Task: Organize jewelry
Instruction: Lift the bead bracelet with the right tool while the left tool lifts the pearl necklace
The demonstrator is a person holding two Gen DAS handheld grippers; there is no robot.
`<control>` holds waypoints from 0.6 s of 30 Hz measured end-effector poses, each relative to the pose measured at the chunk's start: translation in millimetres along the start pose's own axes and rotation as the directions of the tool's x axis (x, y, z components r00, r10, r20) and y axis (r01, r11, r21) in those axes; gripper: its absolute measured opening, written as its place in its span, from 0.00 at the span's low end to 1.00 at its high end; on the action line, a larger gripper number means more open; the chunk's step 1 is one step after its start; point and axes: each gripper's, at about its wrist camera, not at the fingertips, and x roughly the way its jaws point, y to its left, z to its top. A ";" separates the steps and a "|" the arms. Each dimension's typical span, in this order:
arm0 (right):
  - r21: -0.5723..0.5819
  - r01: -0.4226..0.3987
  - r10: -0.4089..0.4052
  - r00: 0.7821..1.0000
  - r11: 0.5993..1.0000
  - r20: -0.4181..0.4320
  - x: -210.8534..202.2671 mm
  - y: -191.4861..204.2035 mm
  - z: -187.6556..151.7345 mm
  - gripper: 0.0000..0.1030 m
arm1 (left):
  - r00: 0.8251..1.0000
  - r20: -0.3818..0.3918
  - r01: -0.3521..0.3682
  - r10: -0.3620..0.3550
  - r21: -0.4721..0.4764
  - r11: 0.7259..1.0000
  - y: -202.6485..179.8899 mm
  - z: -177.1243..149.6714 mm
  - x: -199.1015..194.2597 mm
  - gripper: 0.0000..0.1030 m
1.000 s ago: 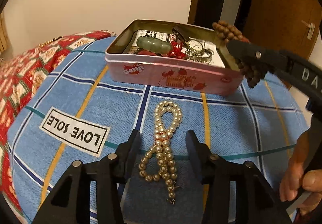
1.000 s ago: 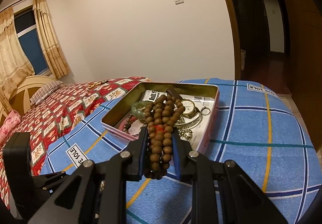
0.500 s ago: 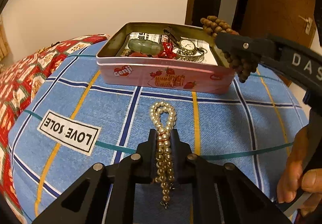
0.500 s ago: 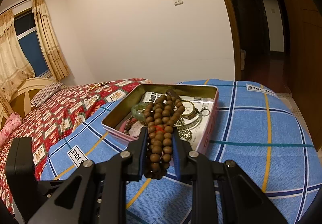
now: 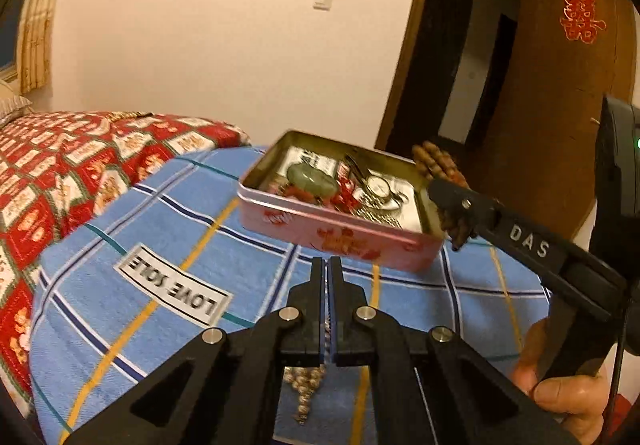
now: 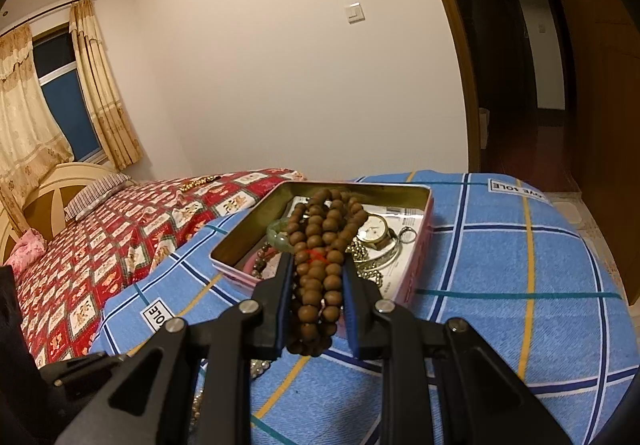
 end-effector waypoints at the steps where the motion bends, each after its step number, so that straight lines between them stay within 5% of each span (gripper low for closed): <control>1: 0.001 0.001 -0.001 1.000 1.000 0.002 -0.2 -0.3 0.3 0.25 | 1.000 0.001 -0.001 0.001 0.005 1.000 0.9 0.9 -1.0 0.00; 7: 0.015 0.006 -0.006 1.000 1.000 -0.001 1.2 -3.1 1.1 0.25 | 0.995 -0.091 0.038 -0.036 0.020 0.999 8.7 -3.3 11.0 0.06; 11: 0.012 0.006 -0.006 1.000 1.000 -0.002 1.3 -2.7 1.4 0.25 | 0.981 -0.186 0.069 -0.063 0.025 0.997 1.4 -12.5 28.4 0.53; 18: 0.029 0.003 -0.003 1.000 1.000 -0.005 1.5 -6.5 2.2 0.25 | 0.959 -0.283 0.034 -0.011 0.078 0.996 -10.2 -21.0 48.3 0.58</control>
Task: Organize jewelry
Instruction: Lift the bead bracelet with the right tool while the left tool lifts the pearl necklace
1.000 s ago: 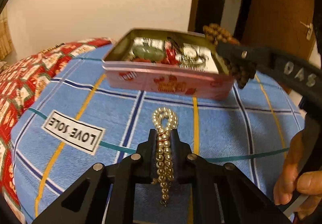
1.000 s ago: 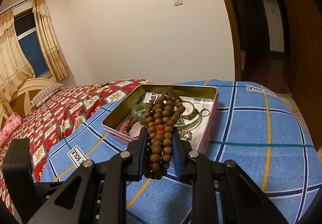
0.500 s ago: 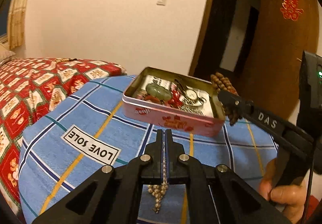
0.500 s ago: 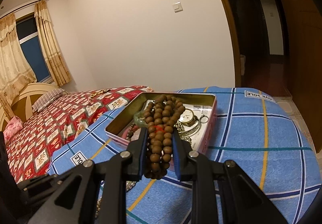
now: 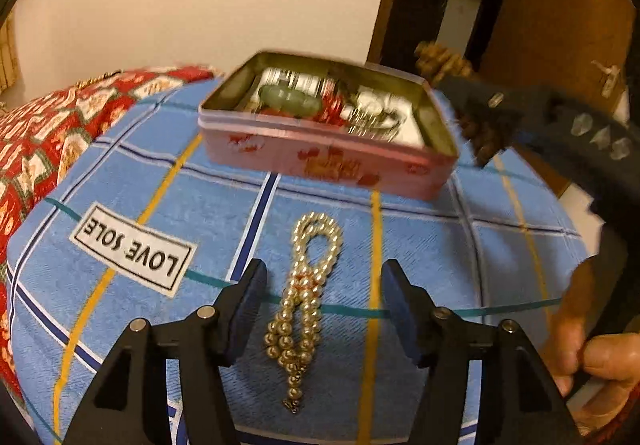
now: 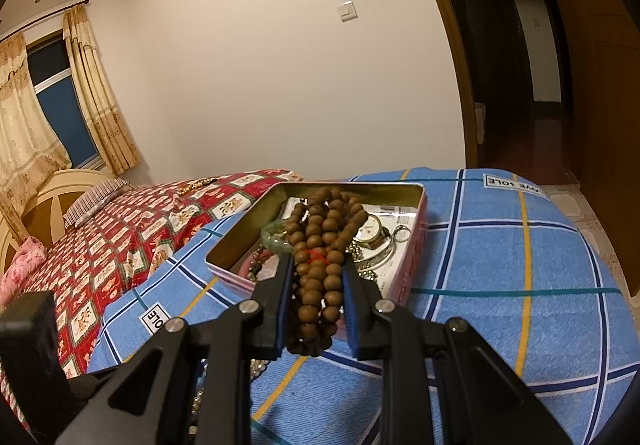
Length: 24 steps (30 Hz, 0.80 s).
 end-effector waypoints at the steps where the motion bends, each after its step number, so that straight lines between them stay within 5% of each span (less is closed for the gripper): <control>1: 0.000 0.000 0.000 1.000 1.000 0.001 -0.2 -0.2 0.1 0.25 | 1.000 -0.019 -0.011 0.011 0.003 1.000 -0.1 -0.5 3.7 0.54; 5: -0.002 0.003 -0.003 1.000 1.000 0.003 -0.4 -0.5 0.1 0.25 | 0.996 -0.017 -0.090 0.090 0.034 0.995 0.2 0.8 4.0 0.12; 8: 0.000 0.006 -0.006 1.000 1.000 0.005 -0.7 -0.8 0.3 0.25 | 1.000 -0.012 -0.028 0.028 -0.023 0.999 12.8 -0.1 0.5 0.12; 13: -0.003 0.013 -0.013 1.000 1.000 0.015 -2.1 -1.0 0.5 0.25 | 0.996 0.086 -0.028 0.034 -0.075 0.997 15.2 -1.1 -17.4 0.11; 24: -0.036 0.023 -0.021 0.999 0.999 0.049 -6.8 4.6 1.2 0.25 | 0.947 0.305 -0.077 0.103 -0.097 0.992 9.1 17.8 -63.2 0.12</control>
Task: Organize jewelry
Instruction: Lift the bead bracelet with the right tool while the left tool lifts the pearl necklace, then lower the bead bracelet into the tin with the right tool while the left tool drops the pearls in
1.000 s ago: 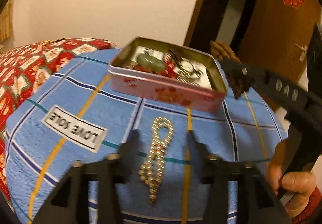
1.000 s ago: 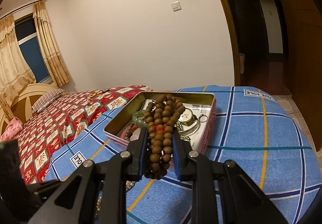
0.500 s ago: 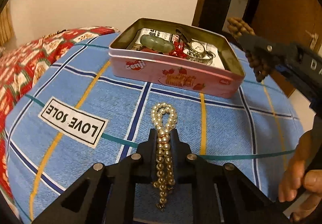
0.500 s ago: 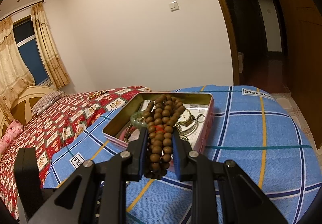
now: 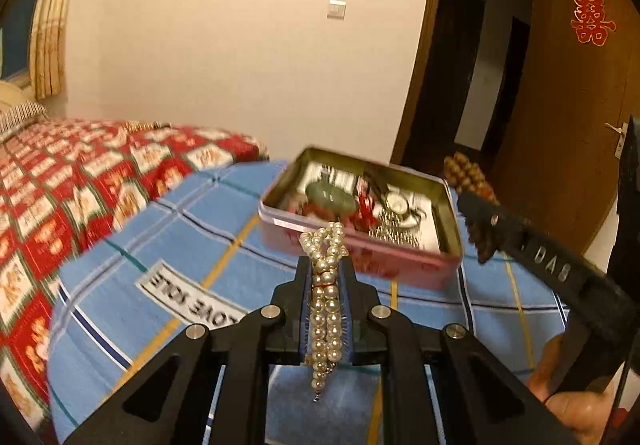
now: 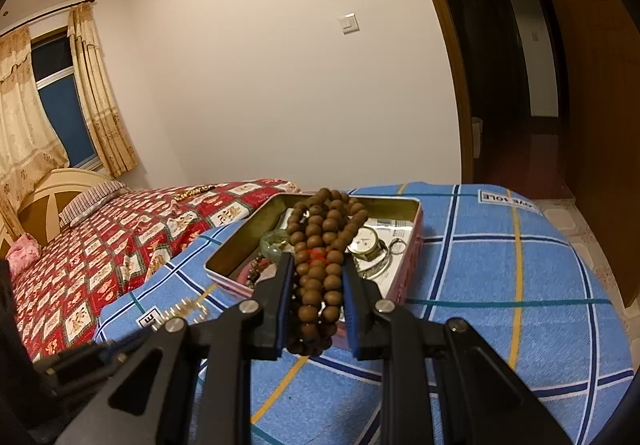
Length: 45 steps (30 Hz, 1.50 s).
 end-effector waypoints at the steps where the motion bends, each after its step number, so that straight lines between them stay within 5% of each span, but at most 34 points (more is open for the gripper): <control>1: -0.003 0.001 -0.001 1.000 1.000 0.003 -0.5 1.0 -0.2 0.25 | 1.000 0.007 0.000 0.000 0.003 1.000 -0.3 2.6 -0.6 0.12; 25: -0.021 0.073 -0.071 0.995 0.997 0.076 -14.0 0.8 9.7 0.25 | 0.990 0.117 0.093 -0.085 -0.068 0.993 4.6 31.1 11.9 0.12; 38: -0.079 0.121 -0.114 0.989 0.990 0.090 11.0 -7.0 36.7 0.25 | 0.982 0.163 0.111 -0.099 -0.067 0.992 -4.5 67.9 58.9 0.12; 45: -0.101 0.157 -0.147 0.983 0.982 0.108 43.4 -8.6 47.1 0.25 | 0.988 0.127 0.092 -0.086 -0.044 0.995 -21.4 83.9 103.8 0.12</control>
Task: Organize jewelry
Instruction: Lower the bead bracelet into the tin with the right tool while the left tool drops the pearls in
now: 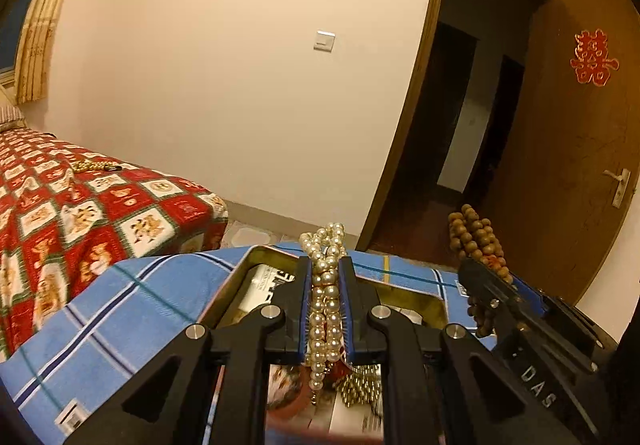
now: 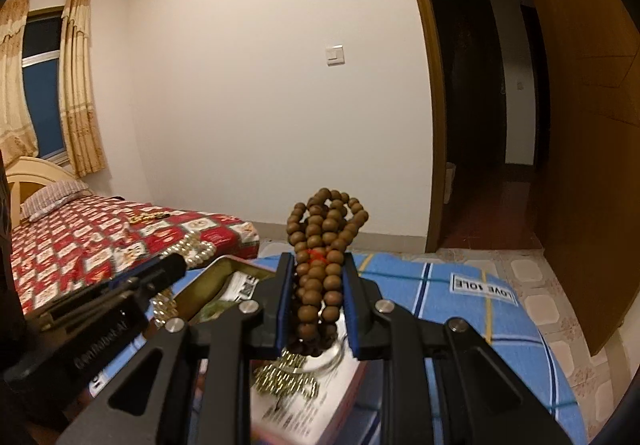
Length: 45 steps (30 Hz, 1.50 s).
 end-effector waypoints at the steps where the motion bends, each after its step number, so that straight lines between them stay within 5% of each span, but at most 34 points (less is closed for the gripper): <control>1: 0.000 0.007 -0.007 1.000 1.000 -0.002 4.5 -0.2 -0.7 0.25 | 1.000 -0.005 -0.002 0.002 0.004 1.000 -1.6 0.1 5.7 0.12; 15: 0.022 0.004 -0.002 0.994 1.000 -0.113 44.2 -18.5 -5.5 0.25 | 0.996 -0.081 -0.039 0.043 0.051 0.998 -12.7 -7.8 43.0 0.12; 28: 0.012 -0.016 0.018 0.961 1.000 -0.275 68.2 -22.1 -18.8 0.25 | 0.975 -0.206 -0.081 0.084 0.025 0.996 -1.2 -20.5 67.7 0.12; 45: 0.045 -0.105 0.114 0.941 0.993 -0.320 67.7 -15.8 -23.4 0.24 | 0.964 -0.239 -0.115 0.114 0.013 0.993 5.4 -21.3 70.6 0.12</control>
